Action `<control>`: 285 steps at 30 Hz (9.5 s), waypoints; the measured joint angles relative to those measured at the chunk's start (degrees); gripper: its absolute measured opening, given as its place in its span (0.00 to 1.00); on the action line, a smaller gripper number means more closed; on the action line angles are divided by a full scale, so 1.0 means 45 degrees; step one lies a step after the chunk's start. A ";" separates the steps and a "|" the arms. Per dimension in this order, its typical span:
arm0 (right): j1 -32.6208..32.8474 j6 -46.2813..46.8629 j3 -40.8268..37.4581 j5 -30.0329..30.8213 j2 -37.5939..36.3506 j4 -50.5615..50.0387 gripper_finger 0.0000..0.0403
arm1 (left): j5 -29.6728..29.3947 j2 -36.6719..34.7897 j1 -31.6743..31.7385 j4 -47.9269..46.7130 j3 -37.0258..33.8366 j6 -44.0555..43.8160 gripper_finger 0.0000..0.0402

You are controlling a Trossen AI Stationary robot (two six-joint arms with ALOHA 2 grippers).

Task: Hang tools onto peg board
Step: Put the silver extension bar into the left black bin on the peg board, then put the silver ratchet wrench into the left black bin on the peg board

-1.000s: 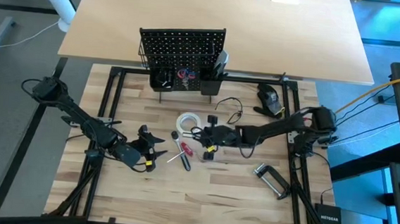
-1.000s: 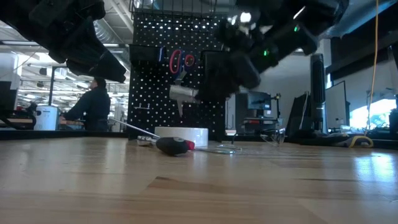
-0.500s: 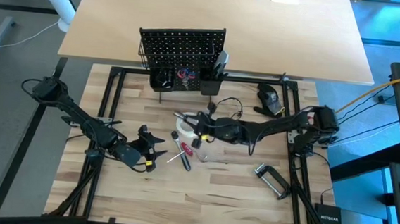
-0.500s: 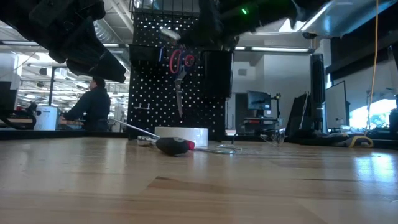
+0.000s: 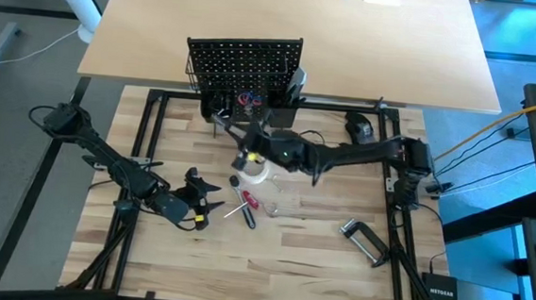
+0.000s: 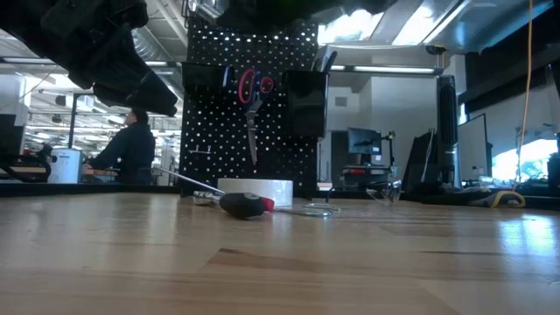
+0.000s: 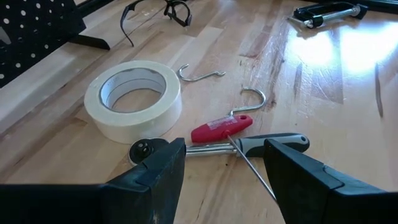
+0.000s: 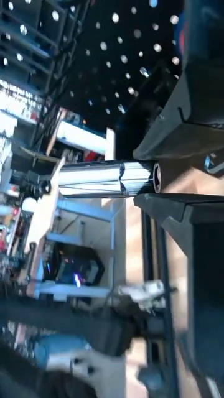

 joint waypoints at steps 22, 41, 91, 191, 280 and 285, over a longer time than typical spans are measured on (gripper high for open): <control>-0.1659 0.0473 0.1054 -0.0370 0.1306 -0.0181 0.30 | -0.0001 0.0000 -0.0001 0.0010 0.0000 0.0074 0.51; 0.1158 0.0710 0.1064 0.0413 -0.1464 -0.8499 0.47 | 0.0101 0.0000 -0.0220 -0.0033 0.0000 0.0012 0.51; 0.4928 0.5353 -0.5848 0.0284 -0.1782 -0.5712 0.45 | 0.2017 0.0116 0.0992 -0.0847 0.0000 -0.1122 0.51; 0.4923 0.5275 -0.5843 0.0061 -0.1612 -0.5748 0.45 | 0.3211 0.6570 0.5376 0.2750 0.1891 -0.2508 0.51; 0.6595 0.2819 -0.5367 0.0357 -0.5554 -0.5416 0.45 | 0.5864 0.0602 0.1706 0.7669 0.2788 0.8583 0.09; 0.6598 0.2133 -0.5367 0.0377 -0.5886 -0.5182 0.45 | 0.6294 0.0591 0.2389 0.9222 0.2791 0.8995 0.09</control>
